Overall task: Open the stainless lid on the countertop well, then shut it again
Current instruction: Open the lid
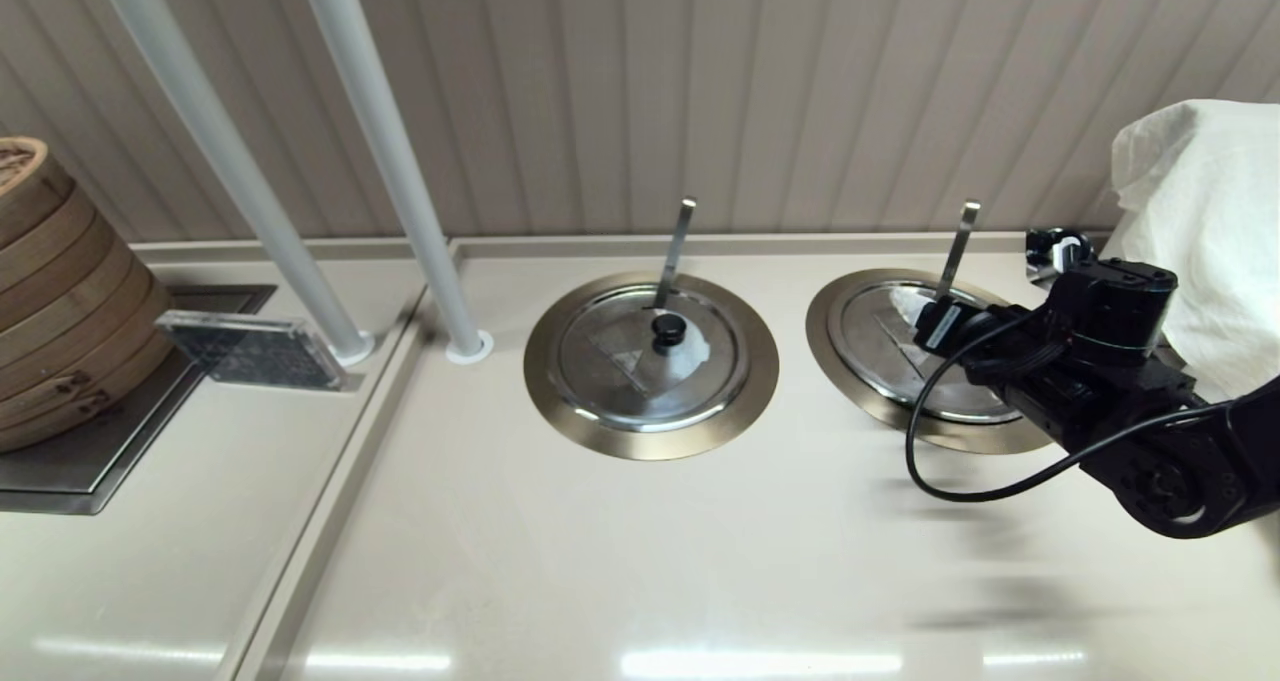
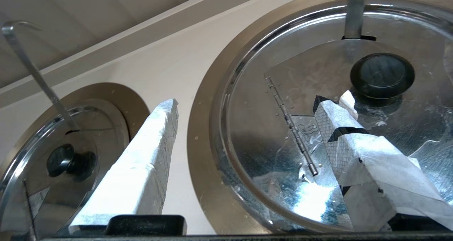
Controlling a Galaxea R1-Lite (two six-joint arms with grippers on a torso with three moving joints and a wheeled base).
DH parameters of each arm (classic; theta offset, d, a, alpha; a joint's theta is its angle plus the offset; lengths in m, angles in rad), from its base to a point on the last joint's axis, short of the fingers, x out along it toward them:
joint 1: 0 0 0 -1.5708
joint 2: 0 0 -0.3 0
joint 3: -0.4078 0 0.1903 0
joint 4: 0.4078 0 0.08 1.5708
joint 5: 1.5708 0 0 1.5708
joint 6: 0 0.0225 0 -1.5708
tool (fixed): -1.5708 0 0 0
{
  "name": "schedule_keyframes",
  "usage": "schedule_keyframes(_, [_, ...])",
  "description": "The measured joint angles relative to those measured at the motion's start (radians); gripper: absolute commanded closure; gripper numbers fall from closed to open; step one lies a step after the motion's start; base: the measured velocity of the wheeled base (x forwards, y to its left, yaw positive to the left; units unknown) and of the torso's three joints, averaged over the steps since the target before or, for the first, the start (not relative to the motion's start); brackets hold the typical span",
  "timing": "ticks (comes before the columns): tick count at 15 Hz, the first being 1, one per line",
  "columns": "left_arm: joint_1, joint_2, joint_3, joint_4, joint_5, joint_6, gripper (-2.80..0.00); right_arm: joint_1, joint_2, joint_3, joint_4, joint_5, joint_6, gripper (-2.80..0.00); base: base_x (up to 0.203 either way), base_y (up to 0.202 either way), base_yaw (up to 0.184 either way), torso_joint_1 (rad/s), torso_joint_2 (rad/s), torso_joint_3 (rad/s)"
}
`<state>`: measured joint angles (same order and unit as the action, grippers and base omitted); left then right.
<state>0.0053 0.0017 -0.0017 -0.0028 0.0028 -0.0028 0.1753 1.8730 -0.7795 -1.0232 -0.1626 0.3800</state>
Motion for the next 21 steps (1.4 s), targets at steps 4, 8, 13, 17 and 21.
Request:
schedule_keyframes(4, [0.0, 0.0, 0.0, 0.0, 0.0, 0.0, 0.0, -0.006, 0.015, -0.013, -0.001, -0.044, -0.008, -2.8, 0.0, 0.0, 0.0, 0.0, 0.0, 0.0])
schedule_keyframes(8, [0.0, 0.0, 0.0, 0.0, 0.0, 0.0, 0.0, -0.105, 0.131, -0.124, -0.005, -0.065, -0.03, -2.8, 0.0, 0.0, 0.0, 0.0, 0.0, 0.0])
schedule_keyframes(13, [0.0, 0.0, 0.0, 0.0, 0.0, 0.0, 0.0, -0.17, 0.217, -0.182, -0.007, -0.062, -0.044, -2.8, 0.0, 0.0, 0.0, 0.0, 0.0, 0.0])
schedule_keyframes(17, [0.0, 0.0, 0.0, 0.0, 0.0, 0.0, 0.0, -0.184, 0.261, -0.226, -0.007, -0.02, -0.041, -2.8, 0.0, 0.0, 0.0, 0.0, 0.0, 0.0])
schedule_keyframes(21, [0.0, 0.0, 0.0, 0.0, 0.0, 0.0, 0.0, -0.185, 0.275, -0.234, -0.006, -0.008, -0.04, -2.8, 0.0, 0.0, 0.0, 0.0, 0.0, 0.0])
